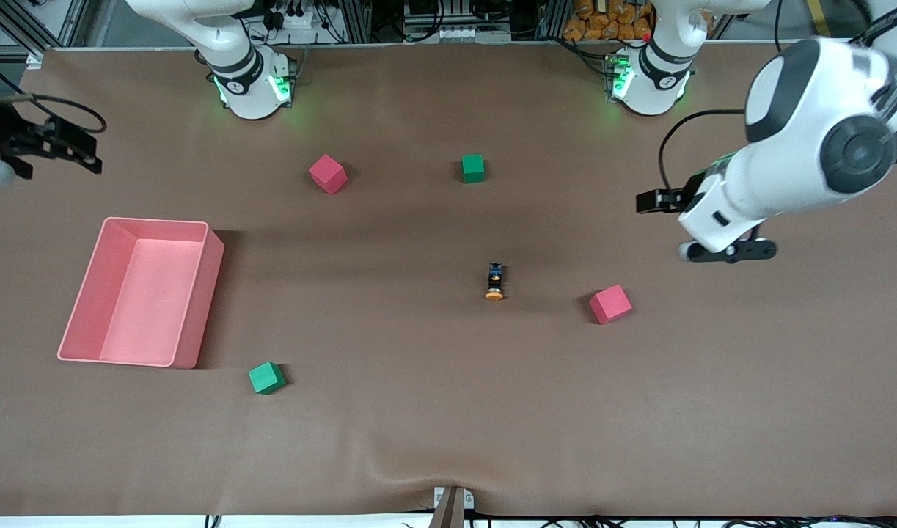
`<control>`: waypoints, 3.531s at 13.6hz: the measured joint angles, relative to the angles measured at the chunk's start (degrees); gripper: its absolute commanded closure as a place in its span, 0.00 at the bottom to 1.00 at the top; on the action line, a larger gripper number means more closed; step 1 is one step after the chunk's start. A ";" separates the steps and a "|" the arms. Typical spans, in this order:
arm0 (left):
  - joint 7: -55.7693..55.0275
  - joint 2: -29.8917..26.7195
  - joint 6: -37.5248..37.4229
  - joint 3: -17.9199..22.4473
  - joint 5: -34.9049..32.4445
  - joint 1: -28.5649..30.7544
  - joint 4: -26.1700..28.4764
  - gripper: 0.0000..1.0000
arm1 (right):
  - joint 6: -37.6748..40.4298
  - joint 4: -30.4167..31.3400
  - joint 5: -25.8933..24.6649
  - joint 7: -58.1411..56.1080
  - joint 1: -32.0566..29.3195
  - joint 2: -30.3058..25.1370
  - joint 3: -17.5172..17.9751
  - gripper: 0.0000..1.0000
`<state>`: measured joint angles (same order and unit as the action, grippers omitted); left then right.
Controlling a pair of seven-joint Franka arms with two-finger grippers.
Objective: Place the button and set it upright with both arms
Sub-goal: 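Reach the left gripper to the lying button and grasp it, then lift the button and turn it upright with the left gripper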
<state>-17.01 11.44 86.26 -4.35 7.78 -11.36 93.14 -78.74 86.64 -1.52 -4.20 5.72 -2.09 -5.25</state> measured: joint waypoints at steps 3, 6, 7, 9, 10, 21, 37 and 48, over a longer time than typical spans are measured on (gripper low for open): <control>0.00 4.51 0.66 -0.12 1.66 -2.07 -0.70 0.00 | 2.47 -0.29 3.04 1.42 -2.29 -0.69 0.03 0.00; -3.23 8.49 1.60 -0.25 1.78 -6.66 -2.89 0.00 | 4.15 -0.45 4.57 4.12 -4.19 -0.77 0.03 0.00; -4.32 9.65 2.43 -0.29 1.78 -8.01 -3.74 0.00 | 4.16 -0.58 4.67 4.83 -4.20 -0.76 0.08 0.00; -5.70 12.21 4.08 -0.33 1.78 -10.21 -5.35 0.00 | 4.19 -1.16 4.71 5.42 -4.20 -0.77 0.20 0.00; -5.84 13.68 4.75 -0.31 1.78 -11.23 -6.22 0.00 | 4.23 -1.41 4.72 5.76 -4.20 -0.77 0.21 0.00; -9.17 31.16 18.51 -0.15 1.78 -18.26 -14.99 0.00 | 4.09 -2.08 2.89 7.77 -4.20 -0.76 0.67 0.00; -15.53 38.66 28.67 -0.07 1.78 -21.75 -16.03 0.26 | 0.44 -2.47 1.71 8.10 -4.25 -0.62 0.85 0.00; -15.55 39.28 28.59 0.07 1.78 -21.75 -16.56 1.00 | 0.44 -2.47 1.93 8.15 -5.01 -0.61 0.34 0.00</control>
<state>-32.56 50.72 114.85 -4.28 9.57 -33.11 76.58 -78.30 84.17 0.41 3.95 0.72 -2.71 -4.91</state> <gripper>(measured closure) 0.674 0.000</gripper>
